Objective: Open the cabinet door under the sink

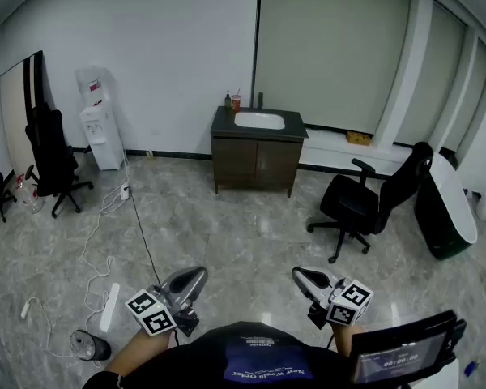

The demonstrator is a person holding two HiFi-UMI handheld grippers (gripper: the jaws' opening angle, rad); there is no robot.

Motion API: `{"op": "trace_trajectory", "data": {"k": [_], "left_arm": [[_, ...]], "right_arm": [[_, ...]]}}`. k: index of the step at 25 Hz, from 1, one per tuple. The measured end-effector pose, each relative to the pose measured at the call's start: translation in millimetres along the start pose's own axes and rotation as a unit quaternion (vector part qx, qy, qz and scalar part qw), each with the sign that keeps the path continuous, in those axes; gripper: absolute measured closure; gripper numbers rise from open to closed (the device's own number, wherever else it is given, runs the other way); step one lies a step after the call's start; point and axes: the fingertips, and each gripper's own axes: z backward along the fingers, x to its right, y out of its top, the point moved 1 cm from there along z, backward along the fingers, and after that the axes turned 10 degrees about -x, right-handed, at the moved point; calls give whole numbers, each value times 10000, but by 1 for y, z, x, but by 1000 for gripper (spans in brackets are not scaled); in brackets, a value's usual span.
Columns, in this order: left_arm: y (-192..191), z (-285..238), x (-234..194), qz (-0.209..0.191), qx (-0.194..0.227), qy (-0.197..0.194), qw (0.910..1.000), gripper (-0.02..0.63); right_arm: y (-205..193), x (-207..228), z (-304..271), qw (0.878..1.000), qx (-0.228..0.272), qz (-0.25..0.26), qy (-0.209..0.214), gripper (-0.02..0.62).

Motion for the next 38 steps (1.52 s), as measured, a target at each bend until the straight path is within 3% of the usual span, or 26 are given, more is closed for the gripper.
{"op": "trace_trajectory", "data": {"k": [23,38], "left_arm": [[-3,-2,-9,72,-12,-88,9999,606],[16,79,-84,201,148,69,9997,606]], "right_arm": [[-5,6,-15,9999,-101,-99,47,595],[-2,-18,-102,9995,-312,-48,-87,594]]}}
